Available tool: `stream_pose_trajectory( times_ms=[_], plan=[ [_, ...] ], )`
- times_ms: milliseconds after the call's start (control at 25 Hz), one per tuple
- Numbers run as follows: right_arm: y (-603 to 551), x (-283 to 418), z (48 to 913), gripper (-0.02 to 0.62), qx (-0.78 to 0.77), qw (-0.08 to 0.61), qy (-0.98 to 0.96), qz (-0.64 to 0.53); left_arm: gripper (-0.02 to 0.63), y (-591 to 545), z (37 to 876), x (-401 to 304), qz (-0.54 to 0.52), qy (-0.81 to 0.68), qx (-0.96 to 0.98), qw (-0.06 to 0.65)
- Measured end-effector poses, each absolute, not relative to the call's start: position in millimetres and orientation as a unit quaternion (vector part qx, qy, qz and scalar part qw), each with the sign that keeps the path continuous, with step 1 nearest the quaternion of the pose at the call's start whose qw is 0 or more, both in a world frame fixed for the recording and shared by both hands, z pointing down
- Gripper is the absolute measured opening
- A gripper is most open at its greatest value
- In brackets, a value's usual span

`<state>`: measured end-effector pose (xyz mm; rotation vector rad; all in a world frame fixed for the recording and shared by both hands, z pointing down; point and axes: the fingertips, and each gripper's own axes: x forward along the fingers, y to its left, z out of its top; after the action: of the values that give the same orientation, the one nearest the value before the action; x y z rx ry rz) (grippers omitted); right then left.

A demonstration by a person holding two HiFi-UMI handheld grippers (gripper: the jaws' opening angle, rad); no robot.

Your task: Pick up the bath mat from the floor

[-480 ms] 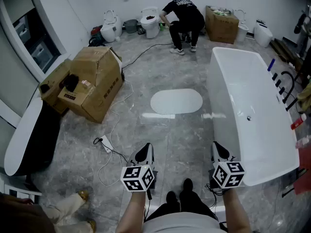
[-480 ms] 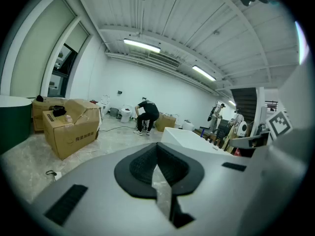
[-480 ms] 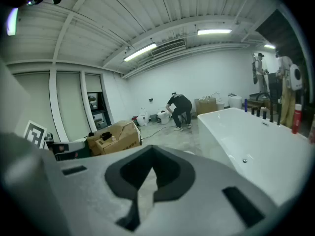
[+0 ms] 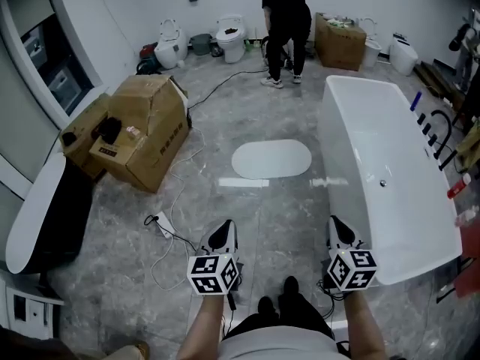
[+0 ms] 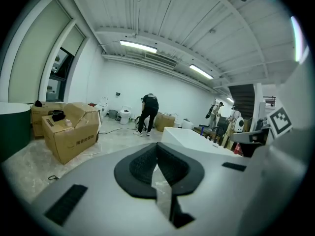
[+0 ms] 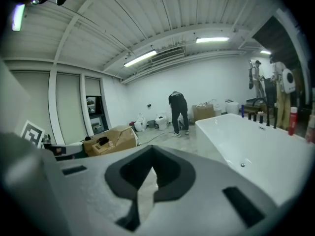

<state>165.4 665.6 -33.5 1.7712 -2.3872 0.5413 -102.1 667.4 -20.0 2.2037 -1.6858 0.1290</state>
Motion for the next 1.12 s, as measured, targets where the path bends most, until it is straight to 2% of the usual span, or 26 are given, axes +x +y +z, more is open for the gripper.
stream_pose_trajectory(
  times_ms=[120,200,440,680,1120],
  plan=[
    [661.8,173.6,-34.4,0.002,0.601,0.06,-0.777,0.179,0.011,663.4,-23.2,-100.1,0.045,-0.596,0.781,0.178],
    [657.5,178.1,-31.9,0.005,0.605,0.066,-0.773,0.181,0.04,657.3,-22.6,-98.4,0.046,-0.595,0.782,0.179],
    [622.8,193.1,-15.6,0.084,0.607,0.077,-0.765,0.202,0.121,624.4,-11.2,-92.1,0.047,-0.594,0.781,0.19],
    [544.9,216.3,-9.1,0.13,0.616,0.083,-0.757,0.2,0.156,554.6,-2.1,-85.5,0.055,-0.601,0.774,0.195],
    [381.6,250.9,5.8,0.137,0.587,0.109,-0.771,0.223,0.204,386.1,-3.8,-74.9,0.045,-0.644,0.736,0.203]
  ],
)
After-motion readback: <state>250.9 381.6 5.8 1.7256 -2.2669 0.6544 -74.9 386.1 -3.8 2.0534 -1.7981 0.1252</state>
